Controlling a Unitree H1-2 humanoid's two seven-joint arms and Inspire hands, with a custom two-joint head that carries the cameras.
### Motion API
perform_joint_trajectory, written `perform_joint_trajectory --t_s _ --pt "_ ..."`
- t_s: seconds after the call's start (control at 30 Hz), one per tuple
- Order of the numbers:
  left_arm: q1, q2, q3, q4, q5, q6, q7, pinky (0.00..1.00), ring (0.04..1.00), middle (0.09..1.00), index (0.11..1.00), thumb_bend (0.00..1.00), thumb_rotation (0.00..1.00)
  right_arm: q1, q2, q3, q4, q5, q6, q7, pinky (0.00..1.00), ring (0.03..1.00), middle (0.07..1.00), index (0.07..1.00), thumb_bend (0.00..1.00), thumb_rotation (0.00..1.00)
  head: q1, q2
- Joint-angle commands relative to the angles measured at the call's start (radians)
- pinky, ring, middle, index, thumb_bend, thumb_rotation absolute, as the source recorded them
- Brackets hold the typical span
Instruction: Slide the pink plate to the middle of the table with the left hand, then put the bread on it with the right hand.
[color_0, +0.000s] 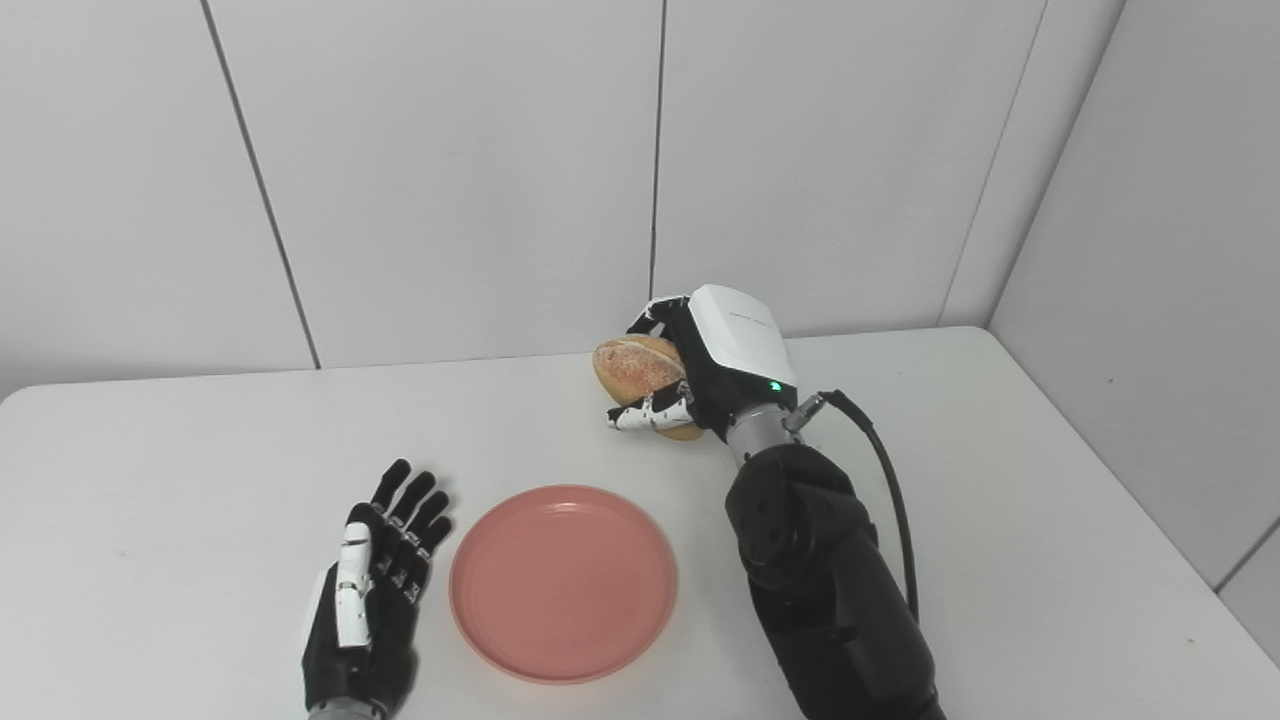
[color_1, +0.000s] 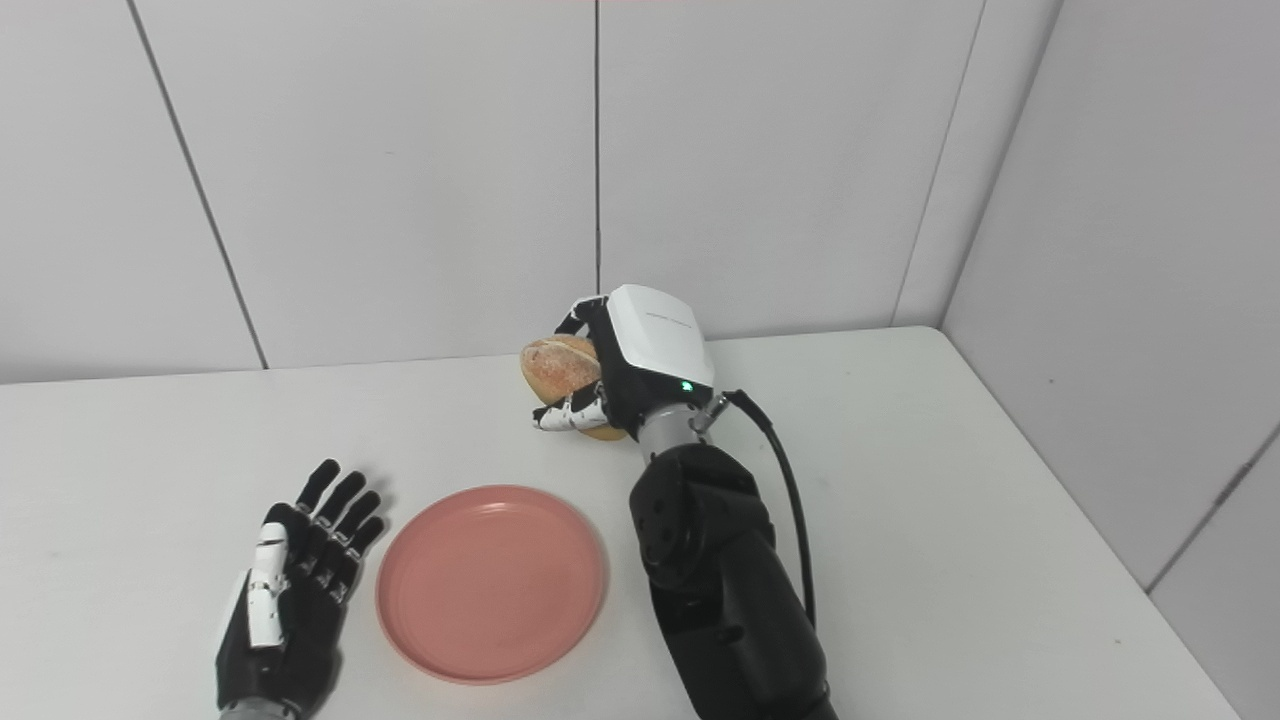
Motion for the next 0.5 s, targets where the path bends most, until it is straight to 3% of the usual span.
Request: perform_joint_trajectory --t_s 0.0,0.27,0.47 --pt "0.012 -0.023 -0.016 -0.008 0.022 0.010 0.022 0.92 0.887 0.891 0.880 0.39 1.00 -0.024 0.003 0.020 -0.032 0.012 -0.037 -0.033 0.19 0.258 0.419 0.515 0.53 0.00 0.021 0.004" --pt "0.016 -0.039 -0.045 -0.025 0.065 0.015 0.048 0.92 0.893 0.899 0.888 0.40 1.00 0.017 0.005 0.110 -0.037 0.042 -0.041 -0.019 0.14 0.205 0.389 0.505 0.52 0.00 0.096 0.024" --pt "0.017 -0.043 -0.061 -0.028 0.087 0.017 0.053 0.92 0.891 0.900 0.895 0.42 1.00 0.055 0.003 0.164 -0.035 0.043 -0.038 0.000 0.17 0.250 0.396 0.515 0.52 0.00 0.145 0.043"
